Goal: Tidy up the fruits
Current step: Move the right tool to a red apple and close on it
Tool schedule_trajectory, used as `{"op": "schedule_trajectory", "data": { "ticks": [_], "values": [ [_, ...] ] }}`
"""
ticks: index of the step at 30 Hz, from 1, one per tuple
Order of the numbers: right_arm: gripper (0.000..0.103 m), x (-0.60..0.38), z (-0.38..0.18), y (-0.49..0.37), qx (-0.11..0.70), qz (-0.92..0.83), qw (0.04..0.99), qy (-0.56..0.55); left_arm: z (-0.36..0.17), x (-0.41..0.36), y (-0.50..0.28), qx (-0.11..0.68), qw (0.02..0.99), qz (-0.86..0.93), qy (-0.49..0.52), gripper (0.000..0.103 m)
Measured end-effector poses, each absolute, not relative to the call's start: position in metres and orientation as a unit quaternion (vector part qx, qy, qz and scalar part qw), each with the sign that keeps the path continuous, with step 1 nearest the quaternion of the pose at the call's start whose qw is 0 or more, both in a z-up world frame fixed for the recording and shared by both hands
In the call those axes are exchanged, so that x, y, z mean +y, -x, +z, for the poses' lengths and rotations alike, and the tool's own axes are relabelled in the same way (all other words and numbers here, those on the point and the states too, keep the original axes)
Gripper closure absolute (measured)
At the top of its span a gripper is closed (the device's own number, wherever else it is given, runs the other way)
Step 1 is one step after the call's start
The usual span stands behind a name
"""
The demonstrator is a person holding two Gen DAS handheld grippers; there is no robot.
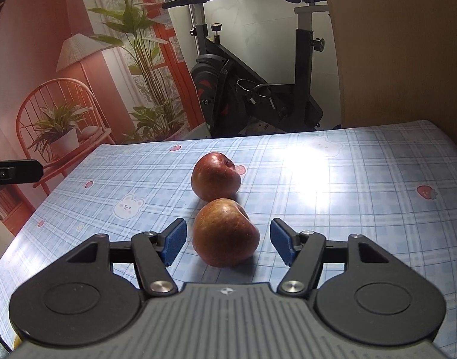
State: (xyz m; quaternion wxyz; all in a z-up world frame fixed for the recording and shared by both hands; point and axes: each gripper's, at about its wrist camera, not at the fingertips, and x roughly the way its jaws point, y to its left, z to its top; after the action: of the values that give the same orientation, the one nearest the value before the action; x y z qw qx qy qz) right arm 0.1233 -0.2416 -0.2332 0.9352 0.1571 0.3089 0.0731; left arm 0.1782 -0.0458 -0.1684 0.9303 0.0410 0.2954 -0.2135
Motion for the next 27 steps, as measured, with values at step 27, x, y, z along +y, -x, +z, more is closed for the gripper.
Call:
{"op": "schedule_trajectory", "data": {
  "ticks": [27],
  "values": [
    [0.038,-0.219,-0.242,-0.158,0.357,0.096,0.919,-0.139,-0.172,-0.040,-0.190,0.310,0.926,-0.212,-0.028,0.022]
  ]
}}
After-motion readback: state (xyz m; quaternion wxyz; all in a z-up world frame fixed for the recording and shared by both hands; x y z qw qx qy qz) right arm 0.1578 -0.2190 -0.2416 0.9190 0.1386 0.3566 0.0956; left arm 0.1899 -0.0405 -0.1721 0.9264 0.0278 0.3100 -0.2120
